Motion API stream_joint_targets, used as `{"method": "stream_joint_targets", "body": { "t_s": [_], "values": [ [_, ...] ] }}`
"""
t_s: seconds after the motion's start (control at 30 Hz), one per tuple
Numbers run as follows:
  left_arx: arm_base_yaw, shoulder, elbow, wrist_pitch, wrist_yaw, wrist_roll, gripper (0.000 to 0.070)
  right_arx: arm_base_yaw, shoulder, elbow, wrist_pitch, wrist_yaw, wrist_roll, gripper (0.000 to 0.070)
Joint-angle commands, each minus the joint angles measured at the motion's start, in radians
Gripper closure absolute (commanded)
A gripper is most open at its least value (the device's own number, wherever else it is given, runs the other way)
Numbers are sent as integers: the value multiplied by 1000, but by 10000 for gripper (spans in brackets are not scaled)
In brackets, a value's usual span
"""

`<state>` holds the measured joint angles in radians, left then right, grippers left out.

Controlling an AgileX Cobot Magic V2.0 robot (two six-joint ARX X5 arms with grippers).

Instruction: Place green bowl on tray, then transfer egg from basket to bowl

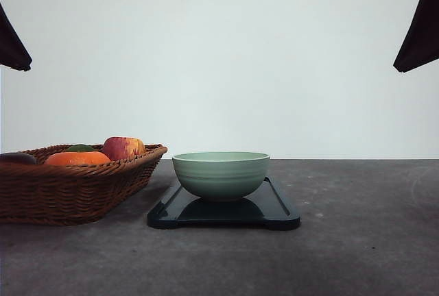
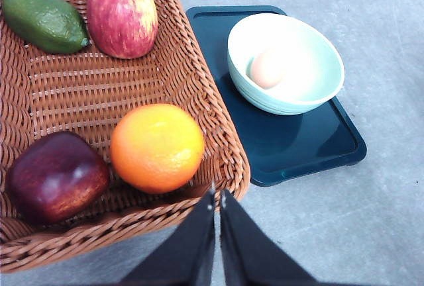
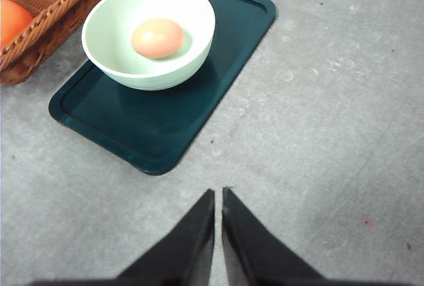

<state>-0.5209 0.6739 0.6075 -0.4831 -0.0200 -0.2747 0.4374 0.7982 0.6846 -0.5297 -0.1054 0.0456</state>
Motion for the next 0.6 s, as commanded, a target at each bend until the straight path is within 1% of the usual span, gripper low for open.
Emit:
{"method": "stream_joint_targets", "body": {
  "t_s": [0.0, 0.13, 0.2, 0.23, 0.37, 0.57],
  "values": [
    [-4, 3, 7, 6, 2, 0, 700, 5, 3, 3, 14, 1, 6, 689],
    [-3, -11, 7, 5, 2, 1, 700, 5, 3, 3, 14, 1, 6, 689],
    [17, -27, 2, 5, -2, 91, 700, 5, 3, 3, 14, 1, 6, 689],
    [35, -40, -5, 11, -2, 121, 700, 5, 3, 3, 14, 1, 6, 689],
    [144, -133, -87, 80, -1, 145, 700, 5, 3, 3, 14, 1, 6, 689],
    [330, -380, -299, 166, -1, 205, 700, 5, 3, 3, 14, 1, 6, 689]
  ]
}}
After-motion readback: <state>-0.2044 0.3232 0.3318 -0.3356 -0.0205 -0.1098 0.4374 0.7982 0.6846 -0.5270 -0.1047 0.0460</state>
